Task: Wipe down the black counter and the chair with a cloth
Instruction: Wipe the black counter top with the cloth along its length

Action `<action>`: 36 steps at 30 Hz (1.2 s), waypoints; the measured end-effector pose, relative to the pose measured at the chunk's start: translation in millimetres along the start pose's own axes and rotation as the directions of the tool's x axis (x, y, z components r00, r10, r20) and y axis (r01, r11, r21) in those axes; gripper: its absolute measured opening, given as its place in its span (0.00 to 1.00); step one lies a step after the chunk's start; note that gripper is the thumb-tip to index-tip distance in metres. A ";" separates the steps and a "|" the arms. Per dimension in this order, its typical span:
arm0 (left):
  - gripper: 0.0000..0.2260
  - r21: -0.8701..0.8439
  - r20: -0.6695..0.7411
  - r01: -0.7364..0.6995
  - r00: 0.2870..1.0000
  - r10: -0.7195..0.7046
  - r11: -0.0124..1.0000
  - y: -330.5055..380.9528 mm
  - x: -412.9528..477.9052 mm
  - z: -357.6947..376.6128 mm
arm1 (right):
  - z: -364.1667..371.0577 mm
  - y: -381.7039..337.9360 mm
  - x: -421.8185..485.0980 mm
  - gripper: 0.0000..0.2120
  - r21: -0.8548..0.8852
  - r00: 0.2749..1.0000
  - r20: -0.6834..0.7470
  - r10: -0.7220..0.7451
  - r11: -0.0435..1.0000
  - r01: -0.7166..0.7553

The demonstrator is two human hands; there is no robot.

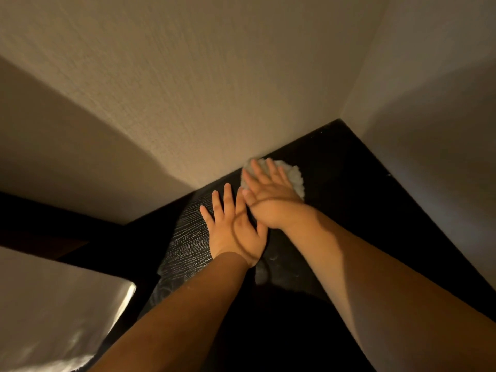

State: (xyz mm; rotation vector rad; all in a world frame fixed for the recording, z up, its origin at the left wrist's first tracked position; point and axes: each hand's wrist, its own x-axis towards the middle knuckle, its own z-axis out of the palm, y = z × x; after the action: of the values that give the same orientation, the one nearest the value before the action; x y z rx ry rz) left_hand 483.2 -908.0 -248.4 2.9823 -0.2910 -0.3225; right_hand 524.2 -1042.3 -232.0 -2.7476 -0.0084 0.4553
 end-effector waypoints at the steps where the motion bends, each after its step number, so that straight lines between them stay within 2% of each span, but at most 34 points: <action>1: 0.39 0.001 0.000 -0.001 1.000 0.001 1.000 0.1 0.0 0.2 | 1.5 -3.3 -0.2 0.28 0.001 0.999 0.015 -0.044 0.999 0.044; 3: 0.39 0.009 -0.005 0.005 1.000 -0.005 1.000 0.2 0.1 0.7 | -4.2 12.1 0.2 0.27 -0.008 0.994 0.009 -0.110 0.994 0.111; 5: 0.40 0.017 -0.009 0.011 1.000 -0.011 1.000 0.6 -0.3 0.8 | -12.3 44.9 -0.5 0.28 -0.049 0.993 -0.050 -0.111 0.993 0.108; 8: 0.40 0.019 -0.011 0.006 1.000 -0.006 1.000 0.5 -0.5 1.8 | -27.1 90.5 0.0 0.29 -0.077 0.997 -0.081 0.019 0.997 -0.026; 11: 0.40 0.026 -0.010 0.004 1.000 -0.003 1.000 0.2 -0.4 3.1 | -25.9 85.4 -2.0 0.29 -0.069 0.991 -0.103 0.083 0.994 -0.090; 14: 0.41 0.023 -0.011 -0.002 1.000 0.002 1.000 -0.5 0.1 3.1 | -12.2 49.9 -8.1 0.29 -0.093 0.991 -0.131 0.029 0.995 -0.041; 16: 0.41 0.023 -0.010 -0.001 1.000 0.001 1.000 -0.9 -0.3 3.1 | -5.4 38.0 -12.2 0.29 -0.113 0.997 -0.067 -0.037 0.993 0.029; 19: 0.41 0.026 -0.013 0.011 1.000 -0.011 1.000 0.4 0.1 1.7 | -10.6 65.8 -7.5 0.32 -0.148 0.991 -0.055 -0.118 0.983 0.109; 21: 0.41 0.026 -0.007 0.018 1.000 -0.018 1.000 1.0 0.6 0.7 | -22.1 99.3 1.7 0.34 -0.167 0.992 -0.125 -0.029 0.986 0.008; 23: 0.41 0.019 -0.009 0.018 1.000 -0.018 1.000 0.3 0.3 0.4 | -36.0 121.5 8.9 0.33 -0.148 0.977 -0.129 0.171 0.971 -0.190; 25: 0.40 -0.006 -0.017 0.023 1.000 -0.023 1.000 -0.8 0.9 0.5 | -40.3 117.9 10.6 0.33 -0.099 0.945 -0.163 0.284 0.948 -0.302; 28: 0.39 -0.049 -0.031 0.031 0.999 -0.033 0.998 -1.0 1.8 1.4 | -26.9 83.8 3.1 0.33 -0.033 0.949 -0.208 0.235 0.968 -0.247; 32: 0.38 -0.061 -0.026 0.037 0.999 -0.038 0.997 -0.1 2.8 1.2 | -17.9 77.6 -6.9 0.33 -0.119 0.987 -0.139 0.079 0.988 -0.096; 34: 0.38 -0.063 -0.027 0.037 0.999 -0.039 0.997 0.5 3.0 1.0 | -33.2 100.5 1.2 0.33 -0.123 0.986 -0.138 0.091 0.986 -0.108; 36: 0.38 -0.063 -0.027 0.039 0.999 -0.041 0.997 0.2 2.1 1.0 | -45.3 123.0 9.5 0.32 -0.138 0.976 -0.130 0.173 0.972 -0.191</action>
State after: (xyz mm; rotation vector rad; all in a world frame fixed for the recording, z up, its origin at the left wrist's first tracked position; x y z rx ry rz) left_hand 485.0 -908.7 -249.7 2.9320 -0.2142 -0.2878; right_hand 541.1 -1172.5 -237.2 -2.9328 0.2513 0.3534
